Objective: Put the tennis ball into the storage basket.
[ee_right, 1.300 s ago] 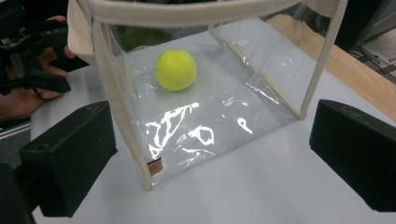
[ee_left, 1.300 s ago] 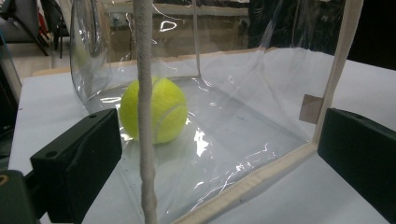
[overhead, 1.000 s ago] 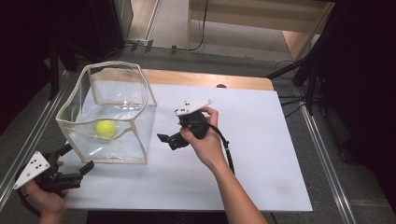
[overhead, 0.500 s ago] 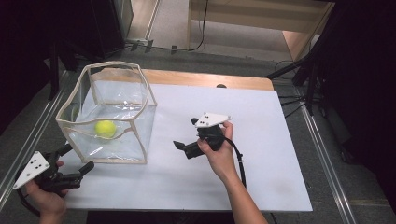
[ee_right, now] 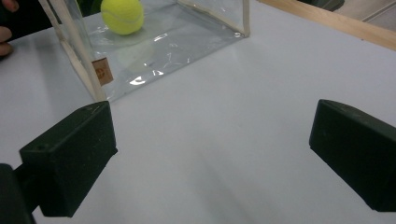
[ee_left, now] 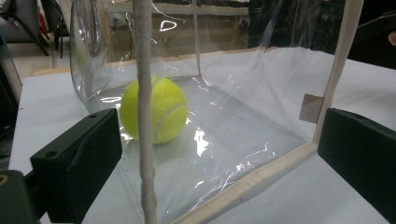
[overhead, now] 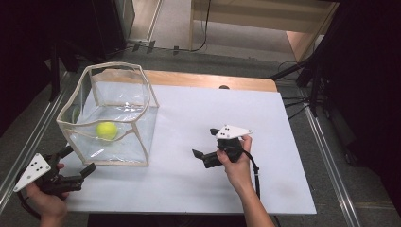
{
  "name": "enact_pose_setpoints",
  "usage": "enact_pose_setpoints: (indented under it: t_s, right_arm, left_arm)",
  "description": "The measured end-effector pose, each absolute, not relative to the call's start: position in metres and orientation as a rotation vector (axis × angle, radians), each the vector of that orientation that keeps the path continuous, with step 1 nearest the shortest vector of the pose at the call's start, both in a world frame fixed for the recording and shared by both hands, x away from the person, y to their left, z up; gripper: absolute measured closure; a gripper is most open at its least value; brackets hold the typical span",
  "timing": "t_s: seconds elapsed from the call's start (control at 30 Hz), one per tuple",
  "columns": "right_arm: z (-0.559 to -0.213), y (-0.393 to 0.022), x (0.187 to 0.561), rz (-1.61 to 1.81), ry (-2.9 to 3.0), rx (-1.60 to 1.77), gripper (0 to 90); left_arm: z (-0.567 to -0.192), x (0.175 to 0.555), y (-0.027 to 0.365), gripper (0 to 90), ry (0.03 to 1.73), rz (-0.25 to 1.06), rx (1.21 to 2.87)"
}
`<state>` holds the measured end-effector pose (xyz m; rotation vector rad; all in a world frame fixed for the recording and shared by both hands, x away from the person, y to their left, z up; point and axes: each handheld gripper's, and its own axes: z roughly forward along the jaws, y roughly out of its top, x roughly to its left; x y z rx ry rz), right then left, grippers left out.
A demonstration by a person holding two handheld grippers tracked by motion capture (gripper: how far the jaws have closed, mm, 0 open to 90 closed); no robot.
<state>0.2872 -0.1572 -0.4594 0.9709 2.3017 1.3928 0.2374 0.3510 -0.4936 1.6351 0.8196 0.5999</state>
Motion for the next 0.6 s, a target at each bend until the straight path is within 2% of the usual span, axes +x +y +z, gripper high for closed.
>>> enact_pose_setpoints:
  t_s: [0.6]
  right_arm:
    - [-0.484, -0.217, 0.261, 1.357, 2.209, 1.098, 0.0]
  left_arm:
    - [-0.494, 0.237, 0.351, 0.1, 0.814, 0.603, 1.640]
